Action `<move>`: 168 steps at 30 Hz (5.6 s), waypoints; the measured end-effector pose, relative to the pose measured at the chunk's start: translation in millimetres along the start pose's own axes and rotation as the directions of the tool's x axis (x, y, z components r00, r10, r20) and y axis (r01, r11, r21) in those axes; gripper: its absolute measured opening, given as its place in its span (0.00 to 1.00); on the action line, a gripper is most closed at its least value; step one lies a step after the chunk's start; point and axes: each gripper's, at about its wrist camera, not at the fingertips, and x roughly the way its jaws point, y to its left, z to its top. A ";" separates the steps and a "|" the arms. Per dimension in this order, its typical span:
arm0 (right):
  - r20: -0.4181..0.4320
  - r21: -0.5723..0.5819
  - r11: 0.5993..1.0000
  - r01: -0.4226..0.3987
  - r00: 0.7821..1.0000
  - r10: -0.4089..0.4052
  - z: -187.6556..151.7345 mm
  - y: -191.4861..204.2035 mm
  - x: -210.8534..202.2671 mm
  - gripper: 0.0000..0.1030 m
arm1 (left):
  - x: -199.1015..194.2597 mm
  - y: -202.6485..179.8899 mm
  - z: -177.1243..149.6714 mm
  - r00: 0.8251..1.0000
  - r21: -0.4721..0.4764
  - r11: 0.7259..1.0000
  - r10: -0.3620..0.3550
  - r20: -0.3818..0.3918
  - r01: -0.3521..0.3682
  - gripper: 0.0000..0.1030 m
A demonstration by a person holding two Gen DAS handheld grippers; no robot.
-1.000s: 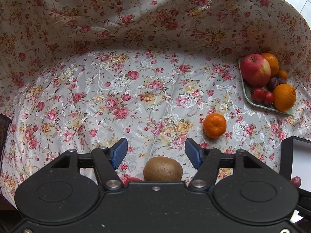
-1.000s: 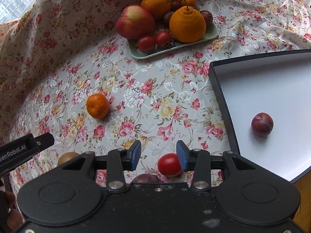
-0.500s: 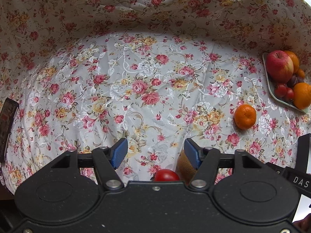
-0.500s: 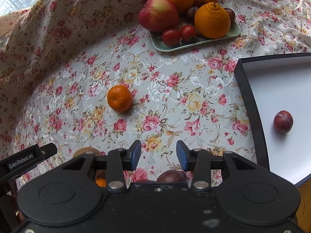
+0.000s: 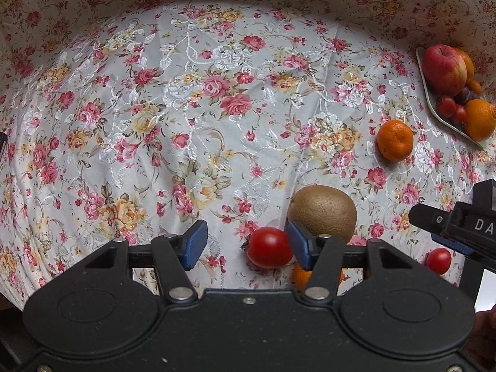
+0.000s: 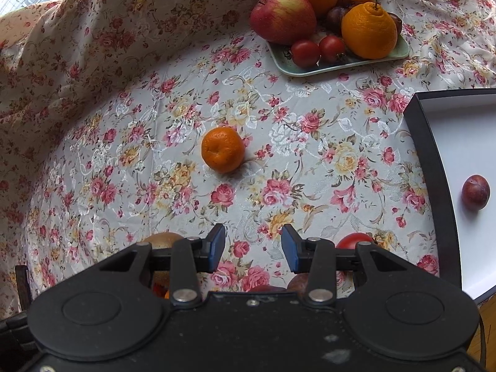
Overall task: Organize fruits
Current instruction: 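Move the left tool to a red tomato while the right tool reaches another tangerine, then close the left tool on the tomato while the right tool grips the tangerine, then carry the tomato and tangerine over the white box and release them, then move the left tool to a brown kiwi while the right tool reaches a red tomato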
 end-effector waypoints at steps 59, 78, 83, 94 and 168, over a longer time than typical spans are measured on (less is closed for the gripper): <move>0.081 0.109 0.994 0.012 0.996 -0.021 50.6 33.2 48.9 0.44 | 9.9 29.6 42.7 0.998 -0.109 0.993 0.055 0.012 -0.053 0.46; 0.094 0.067 0.995 0.080 0.992 -0.086 49.1 38.2 57.9 0.43 | 2.7 27.5 43.5 0.999 -0.105 0.994 0.045 0.024 -0.042 0.46; 0.085 0.071 0.997 0.043 0.995 -0.049 46.4 35.5 50.3 0.42 | -2.5 23.5 43.0 0.998 -0.104 0.994 0.049 0.033 -0.045 0.46; 0.135 0.084 0.996 0.012 0.991 -0.023 50.3 7.0 16.1 0.42 | -12.3 -11.4 46.7 0.996 -0.063 0.997 0.049 0.068 -0.045 0.46; 0.176 0.597 0.784 0.168 0.927 -0.332 52.2 -393.1 -86.9 0.41 | 20.0 -402.7 -85.9 0.990 0.580 0.814 -0.113 0.082 0.045 0.43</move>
